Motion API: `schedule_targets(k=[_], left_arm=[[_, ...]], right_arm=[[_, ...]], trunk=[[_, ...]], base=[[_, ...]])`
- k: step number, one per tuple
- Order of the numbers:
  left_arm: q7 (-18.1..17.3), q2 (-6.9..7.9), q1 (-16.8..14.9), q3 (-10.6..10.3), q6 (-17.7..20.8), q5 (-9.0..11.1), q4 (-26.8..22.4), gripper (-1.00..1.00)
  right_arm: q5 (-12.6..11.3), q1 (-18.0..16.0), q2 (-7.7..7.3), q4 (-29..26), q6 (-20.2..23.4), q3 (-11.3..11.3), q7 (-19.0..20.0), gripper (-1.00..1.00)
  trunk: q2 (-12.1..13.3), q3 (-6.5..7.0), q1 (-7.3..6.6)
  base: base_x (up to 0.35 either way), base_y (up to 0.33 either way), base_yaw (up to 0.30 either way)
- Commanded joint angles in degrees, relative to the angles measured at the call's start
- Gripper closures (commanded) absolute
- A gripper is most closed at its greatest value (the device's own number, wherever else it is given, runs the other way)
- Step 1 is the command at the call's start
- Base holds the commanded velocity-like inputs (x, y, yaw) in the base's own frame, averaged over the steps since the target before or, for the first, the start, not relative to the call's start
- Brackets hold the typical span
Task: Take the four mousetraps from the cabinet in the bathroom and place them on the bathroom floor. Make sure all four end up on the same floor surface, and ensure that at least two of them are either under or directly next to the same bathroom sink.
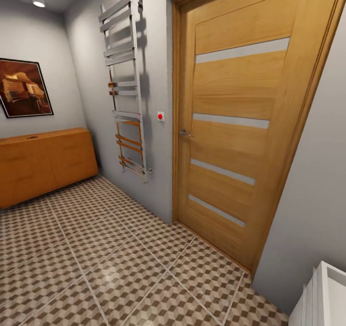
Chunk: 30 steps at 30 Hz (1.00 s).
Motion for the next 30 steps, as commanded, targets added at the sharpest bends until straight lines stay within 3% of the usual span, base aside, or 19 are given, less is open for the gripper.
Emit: schedule_targets(k=[1, 30], left_arm=[[0.21, -0.02, -0.04, -0.49, -0.16, 0.38, 0.05, -1.00], [0.21, -0.04, -0.04, -0.49, -0.18, 0.39, 0.07, -1.00]], right_arm=[[0.56, -0.07, 0.00, 0.18, -0.33, -0.48, -0.27, -1.00], [0.58, -0.07, 0.00, 0.18, -0.33, -0.48, -0.29, -1.00]], trunk=[[-0.04, -0.06, 0.00], [-0.04, -0.06, 0.00]], base=[[0.000, 0.000, 0.278], [0.000, 0.000, 0.278]])
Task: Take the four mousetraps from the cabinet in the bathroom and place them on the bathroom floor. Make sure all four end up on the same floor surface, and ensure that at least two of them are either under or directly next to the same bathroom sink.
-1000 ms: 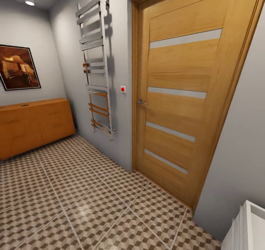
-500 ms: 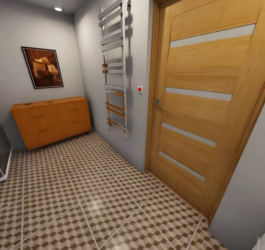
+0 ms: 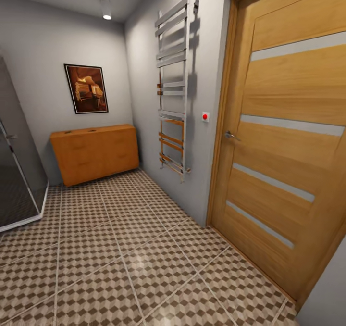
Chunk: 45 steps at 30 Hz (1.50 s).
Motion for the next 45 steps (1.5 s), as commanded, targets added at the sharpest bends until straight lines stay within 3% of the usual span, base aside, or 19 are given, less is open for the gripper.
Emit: schedule_targets(k=[1, 45], left_arm=[[0.21, -0.02, -0.04, -0.48, -0.18, 0.38, 0.06, -1.00], [0.31, -0.18, -0.04, -0.49, -0.22, 0.38, 0.14, -1.00]], right_arm=[[0.55, -0.07, -0.01, 0.18, -0.33, -0.48, -0.26, -1.00], [0.64, -0.07, -0.01, 0.18, -0.31, -0.48, -0.26, -1.00]], trunk=[[-0.04, -0.06, 0.00], [-0.04, -0.06, 0.00]], base=[[0.000, 0.000, 0.278], [0.000, 0.000, 0.277]])
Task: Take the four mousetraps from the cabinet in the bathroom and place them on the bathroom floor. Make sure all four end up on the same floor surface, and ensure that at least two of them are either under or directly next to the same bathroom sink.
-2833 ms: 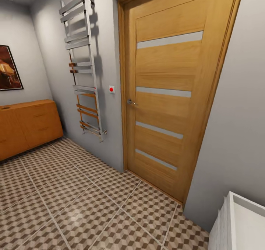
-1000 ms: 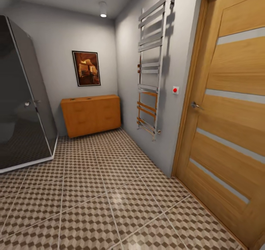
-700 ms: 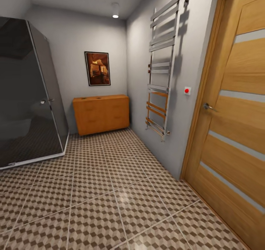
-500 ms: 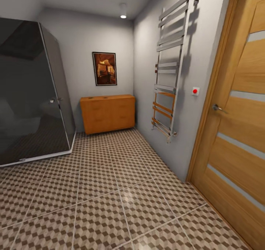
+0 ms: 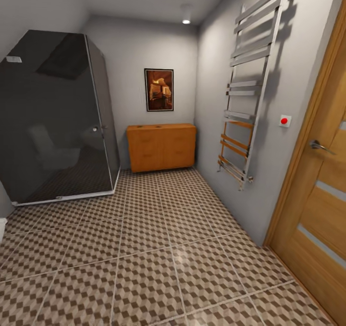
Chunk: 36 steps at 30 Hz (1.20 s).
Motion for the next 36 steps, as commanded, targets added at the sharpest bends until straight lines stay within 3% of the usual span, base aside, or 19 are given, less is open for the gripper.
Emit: schedule_targets(k=[1, 8, 16, 36], left_arm=[[0.21, -0.02, -0.04, -0.49, -0.15, 0.39, 0.06, -1.00], [0.13, 0.12, -0.04, -0.48, 0.49, 0.39, 0.09, -1.00], [0.03, 0.29, -0.04, -0.48, 3.97, 0.31, -0.07, -1.00], [0.02, 0.16, -0.04, -0.48, 4.30, 0.25, -0.08, -1.00]], right_arm=[[0.56, -0.07, -0.01, 0.18, -0.31, -0.49, -0.26, -1.00], [0.43, -0.07, -0.01, 0.18, -0.22, -0.50, -0.26, -1.00], [0.06, -0.07, -0.01, 0.18, -0.09, -0.80, -0.26, -1.00], [0.16, -0.07, -0.09, 0.18, -0.25, -0.76, -0.26, -1.00]], trunk=[[-0.04, -0.06, 0.00], [-0.04, -0.06, 0.00], [-0.04, -0.06, 0.00], [-0.04, -0.06, 0.00]], base=[[0.012, 0.000, 0.226], [0.186, 0.000, 0.084], [0.314, 0.000, 0.007], [0.325, 0.000, 0.000]])
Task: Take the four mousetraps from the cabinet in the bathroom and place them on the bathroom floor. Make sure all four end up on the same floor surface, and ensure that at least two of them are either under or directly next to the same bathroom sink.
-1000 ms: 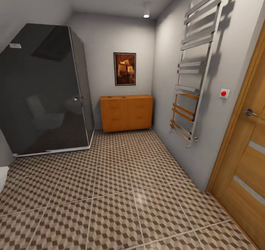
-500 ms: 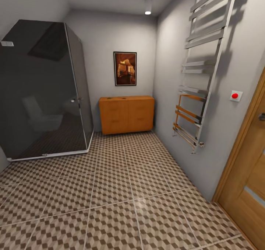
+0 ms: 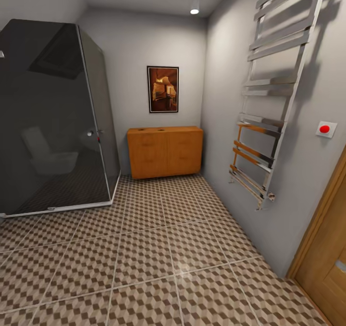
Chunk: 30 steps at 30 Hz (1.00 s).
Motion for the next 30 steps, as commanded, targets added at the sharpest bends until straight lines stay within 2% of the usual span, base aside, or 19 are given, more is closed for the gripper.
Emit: schedule_targets(k=[1, 30], left_arm=[[0.19, -0.02, -0.04, -0.49, -0.19, 0.43, 0.04, -1.00], [0.19, -0.02, -0.04, -0.49, -0.18, 0.40, -0.02, -1.00]], right_arm=[[0.55, -0.08, 0.00, 0.18, -0.31, -0.49, -0.26, -1.00], [0.45, -0.08, 0.03, 0.17, -0.25, -0.48, -0.26, -1.00]], trunk=[[-0.03, -0.06, 0.03], [-0.03, -0.06, 0.03]], base=[[0.325, 0.000, 0.000], [0.325, 0.000, 0.000]])
